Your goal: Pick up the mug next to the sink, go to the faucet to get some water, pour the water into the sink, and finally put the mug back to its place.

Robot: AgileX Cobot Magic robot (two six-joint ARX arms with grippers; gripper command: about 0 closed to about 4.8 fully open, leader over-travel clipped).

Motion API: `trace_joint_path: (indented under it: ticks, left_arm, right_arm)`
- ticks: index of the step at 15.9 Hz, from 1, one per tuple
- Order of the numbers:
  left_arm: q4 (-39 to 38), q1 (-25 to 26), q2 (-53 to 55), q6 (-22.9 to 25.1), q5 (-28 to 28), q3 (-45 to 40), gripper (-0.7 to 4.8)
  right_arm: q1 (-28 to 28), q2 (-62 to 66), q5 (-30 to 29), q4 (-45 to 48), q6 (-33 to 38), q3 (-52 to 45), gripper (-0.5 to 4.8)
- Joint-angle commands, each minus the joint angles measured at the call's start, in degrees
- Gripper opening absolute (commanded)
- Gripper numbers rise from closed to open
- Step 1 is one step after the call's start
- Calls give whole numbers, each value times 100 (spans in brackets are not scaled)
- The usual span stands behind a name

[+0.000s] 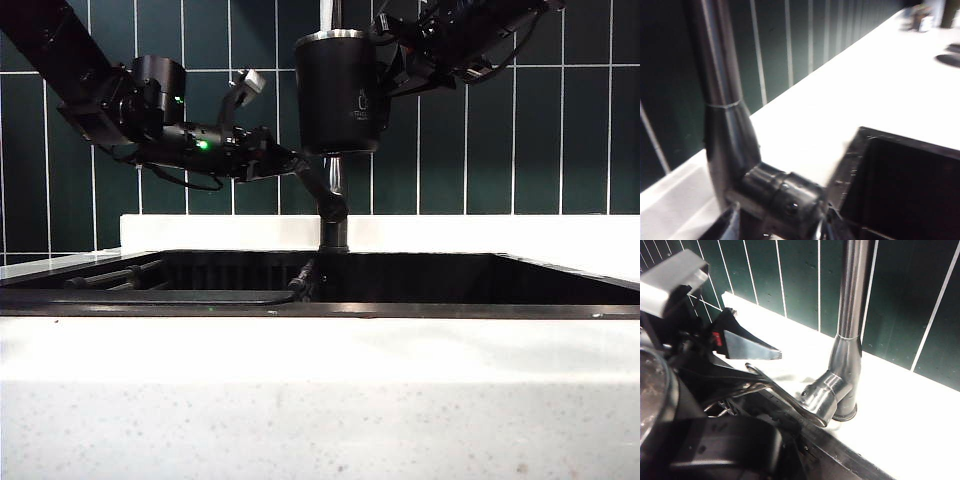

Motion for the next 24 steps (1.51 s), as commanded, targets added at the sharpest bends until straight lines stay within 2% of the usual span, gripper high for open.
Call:
trace_joint_path:
  ticks: [1, 2, 3, 4, 6, 8, 11, 13, 17, 19, 20, 21, 22, 24]
  left_arm:
    - [120, 20, -59, 192, -778, 33, 212]
    - [118, 20, -59, 262, -1095, 35, 212]
    - [120, 15, -59, 310, -1648, 35, 212]
    - [116, 17, -66, 310, -1827, 35, 212]
    - [59, 15, -140, 216, -1729, 35, 212]
    - [-103, 11, -385, 144, -1338, 35, 212]
    - [-1016, 11, -1047, 162, -1178, 35, 215]
    - [-1878, 11, -1320, 216, -1172, 24, 216]
    - [-4103, 9, -1974, 1080, -1257, -109, 248]
    - [-4562, 11, -2277, 1176, -1368, -109, 247]
    - [-4754, 11, -2393, 1165, -1368, -109, 247]
    - [-5235, -2, -2494, 629, -1436, -107, 247]
    - [-5525, -63, -2494, 503, -1445, -107, 247]
    - [-6393, -92, -2494, 577, -1499, -107, 247]
  right_arm:
    - [9, -63, -57, 289, 63, 50, -1]
    - [9, -63, -57, 289, 66, 50, -1]
    - [9, -63, -57, 286, 63, 50, -1]
    - [9, -66, -57, 282, 66, 50, -1]
    - [9, -66, -57, 247, 63, 50, -1]
    - [9, -66, -55, 197, 63, 50, -1]
    - [7, -74, 22, 179, -313, 50, -1]
    - [4, -98, 367, 59, -826, 50, -1]
    - [4, -140, 1530, -297, -2820, 50, -1]
    - [4, -138, 1954, -280, -4063, 48, -1]
    - [4, -138, 1928, -267, -4695, 48, -1]
    - [-4, -131, 1919, -264, -6170, 48, -1]
    - [-22, -131, 1919, -262, -6572, 48, 0]
    - [-22, -131, 1941, -264, -7003, 48, 1]
